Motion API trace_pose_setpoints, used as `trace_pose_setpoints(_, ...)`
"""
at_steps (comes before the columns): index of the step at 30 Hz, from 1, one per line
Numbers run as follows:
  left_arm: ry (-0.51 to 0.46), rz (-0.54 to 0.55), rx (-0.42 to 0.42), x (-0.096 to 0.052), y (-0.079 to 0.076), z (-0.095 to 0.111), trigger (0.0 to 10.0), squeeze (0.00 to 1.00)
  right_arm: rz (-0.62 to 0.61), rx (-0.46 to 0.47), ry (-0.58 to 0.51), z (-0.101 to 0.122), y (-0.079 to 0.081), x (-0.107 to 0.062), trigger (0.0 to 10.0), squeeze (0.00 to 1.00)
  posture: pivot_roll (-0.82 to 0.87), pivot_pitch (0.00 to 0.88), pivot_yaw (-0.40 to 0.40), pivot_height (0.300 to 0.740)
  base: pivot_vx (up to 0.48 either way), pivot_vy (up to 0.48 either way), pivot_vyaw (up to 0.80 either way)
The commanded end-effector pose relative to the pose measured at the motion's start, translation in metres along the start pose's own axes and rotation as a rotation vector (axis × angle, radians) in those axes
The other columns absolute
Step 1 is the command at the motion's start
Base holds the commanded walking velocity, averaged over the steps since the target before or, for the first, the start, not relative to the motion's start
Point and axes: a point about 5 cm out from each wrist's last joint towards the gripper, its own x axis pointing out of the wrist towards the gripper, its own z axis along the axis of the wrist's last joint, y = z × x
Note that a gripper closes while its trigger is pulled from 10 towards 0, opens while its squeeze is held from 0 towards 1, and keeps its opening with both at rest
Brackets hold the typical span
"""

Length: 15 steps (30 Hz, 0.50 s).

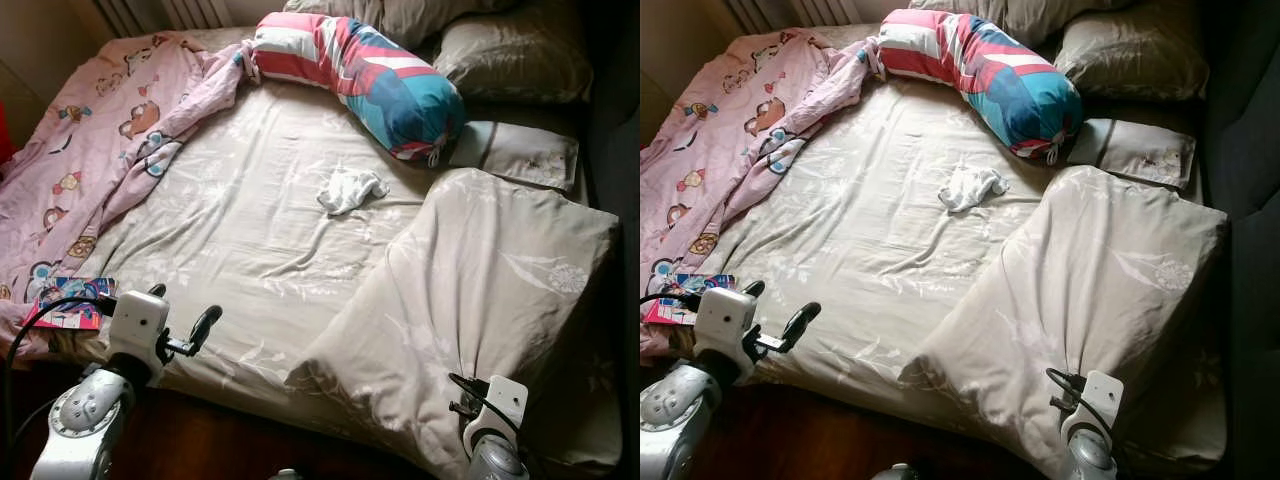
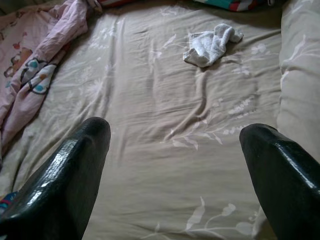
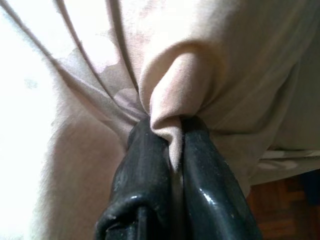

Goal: Clean up the room

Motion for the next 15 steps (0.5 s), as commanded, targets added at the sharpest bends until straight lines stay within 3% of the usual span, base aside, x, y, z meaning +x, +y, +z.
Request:
trace_pose_setpoints(1, 0.029, 0.018, 0.004, -0.001, 0.001, -0.009, 10.0, 0.0, -0.028, -0.051, 0.066, -0.018, -0.006, -0.004, 0.0, 0.0, 0.1, 0.199, 0.162, 0.735, 0.0, 0.0, 0.0)
trace_pose_setpoints(2, 0.024, 0.023, -0.001, 0.001, 0.001, -0.009, 10.0, 0.0, -0.037, -0.1, 0.027, -0.011, -0.007, -0.003, 0.0, 0.0, 0.1, 0.198, 0.16, 0.735, 0.0, 0.0, 0.0)
trace_pose_setpoints(5, 0.021, 0.031, -0.006, 0.003, 0.001, -0.01, 10.0, 0.0, -0.051, -0.106, -0.022, -0.001, -0.007, -0.001, 0.0, 0.0, 0.09, 0.189, 0.154, 0.735, 0.0, 0.0, 0.0)
trace_pose_setpoints(9, 0.013, 0.042, -0.018, 0.009, -0.001, -0.012, 10.0, 0.0, -0.096, -0.15, -0.161, 0.03, -0.01, 0.004, 0.0, 0.0, 0.05, 0.164, 0.14, 0.735, 0.0, 0.0, 0.0)
trace_pose_setpoints(12, -0.004, 0.053, -0.027, 0.017, -0.001, -0.012, 10.0, 0.0, -0.221, -0.15, -0.244, 0.058, -0.025, 0.008, 0.0, 0.0, 0.03, 0.148, 0.132, 0.735, 0.0, 0.0, 0.0)
trace_pose_setpoints(15, -0.011, 0.056, -0.03, 0.021, -0.001, -0.013, 10.0, 0.0, -0.308, -0.189, -0.295, 0.073, -0.036, 0.007, 0.0, 0.0, 0.02, 0.143, 0.132, 0.735, 0.0, 0.0, 0.0)
